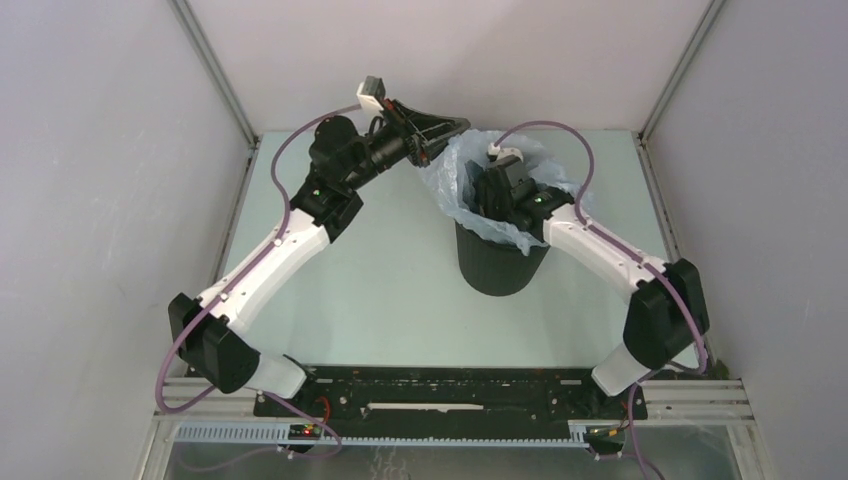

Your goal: Put the trash bags into the trash bin

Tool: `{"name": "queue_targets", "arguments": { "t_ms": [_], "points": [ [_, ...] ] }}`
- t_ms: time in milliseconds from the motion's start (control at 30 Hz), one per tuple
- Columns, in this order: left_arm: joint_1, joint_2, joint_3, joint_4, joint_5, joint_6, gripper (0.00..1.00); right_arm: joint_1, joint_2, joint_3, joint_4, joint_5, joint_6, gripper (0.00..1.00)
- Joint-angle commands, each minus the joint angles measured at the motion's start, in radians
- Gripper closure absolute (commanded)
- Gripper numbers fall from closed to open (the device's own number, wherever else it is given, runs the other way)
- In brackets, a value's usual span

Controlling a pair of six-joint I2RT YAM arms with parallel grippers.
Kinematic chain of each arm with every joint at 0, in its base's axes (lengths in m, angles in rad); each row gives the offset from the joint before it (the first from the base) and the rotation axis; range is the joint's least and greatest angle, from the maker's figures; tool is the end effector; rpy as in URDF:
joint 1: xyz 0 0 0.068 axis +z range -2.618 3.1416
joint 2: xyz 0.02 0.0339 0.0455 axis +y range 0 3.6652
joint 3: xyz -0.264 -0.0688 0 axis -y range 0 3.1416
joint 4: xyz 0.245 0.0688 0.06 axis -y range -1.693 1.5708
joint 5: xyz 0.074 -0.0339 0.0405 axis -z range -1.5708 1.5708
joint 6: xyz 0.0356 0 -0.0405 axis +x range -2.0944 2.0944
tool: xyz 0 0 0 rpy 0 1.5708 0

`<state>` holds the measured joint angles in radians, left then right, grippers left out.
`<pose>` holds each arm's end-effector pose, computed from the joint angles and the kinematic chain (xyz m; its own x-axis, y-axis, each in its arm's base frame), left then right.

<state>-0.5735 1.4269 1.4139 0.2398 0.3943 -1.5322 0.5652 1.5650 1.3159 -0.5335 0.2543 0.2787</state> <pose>0.2715 -0.1916 0.4556 -0.8075 -0.5767 -0.1239 0.2202 -0.0998 -0.9703 0.2983 0.1786 0.2988 -0.6737 -0.1119 -0.7305 -0.1897 0.9815 0.0245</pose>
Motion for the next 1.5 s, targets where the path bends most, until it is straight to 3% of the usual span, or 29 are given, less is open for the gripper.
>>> {"name": "queue_targets", "arguments": {
  "t_ms": [0, 300, 500, 833, 967, 1200, 1267, 1367, 1467],
  "points": [
    [0.007, -0.006, -0.006, -0.028, -0.015, 0.082, 1.0, -0.019, 0.037, -0.031, 0.042, -0.036, 0.029, 0.41],
    [0.027, -0.011, 0.009, -0.246, -0.013, 0.353, 1.0, -0.054, 0.141, -0.054, 0.005, -0.17, 0.092, 0.4],
    [0.092, 0.027, 0.021, -0.293, 0.046, 0.41, 1.0, -0.106, 0.178, 0.025, -0.094, -0.243, 0.093, 0.39],
    [0.092, 0.048, 0.055, -0.257, 0.106, 0.401, 1.0, -0.015, -0.1, 0.235, -0.358, -0.274, 0.083, 0.22],
    [0.092, 0.026, 0.04, -0.26, 0.107, 0.417, 1.0, -0.028, -0.173, 0.334, -0.436, -0.267, 0.084, 0.19],
    [0.093, 0.024, 0.056, -0.308, 0.122, 0.461, 0.99, -0.11, -0.29, 0.484, -0.502, -0.406, 0.029, 0.16],
    [0.093, 0.019, 0.079, -0.345, 0.112, 0.489, 0.96, -0.144, -0.32, 0.546, -0.534, -0.379, 0.016, 0.1],
    [0.093, 0.007, 0.118, -0.43, 0.086, 0.555, 0.88, -0.29, -0.359, 0.615, -0.579, -0.365, 0.041, 0.07],
    [0.093, -0.014, 0.147, -0.529, 0.048, 0.631, 0.73, -0.425, -0.389, 0.642, -0.607, -0.345, 0.059, 0.06]
  ]
}}
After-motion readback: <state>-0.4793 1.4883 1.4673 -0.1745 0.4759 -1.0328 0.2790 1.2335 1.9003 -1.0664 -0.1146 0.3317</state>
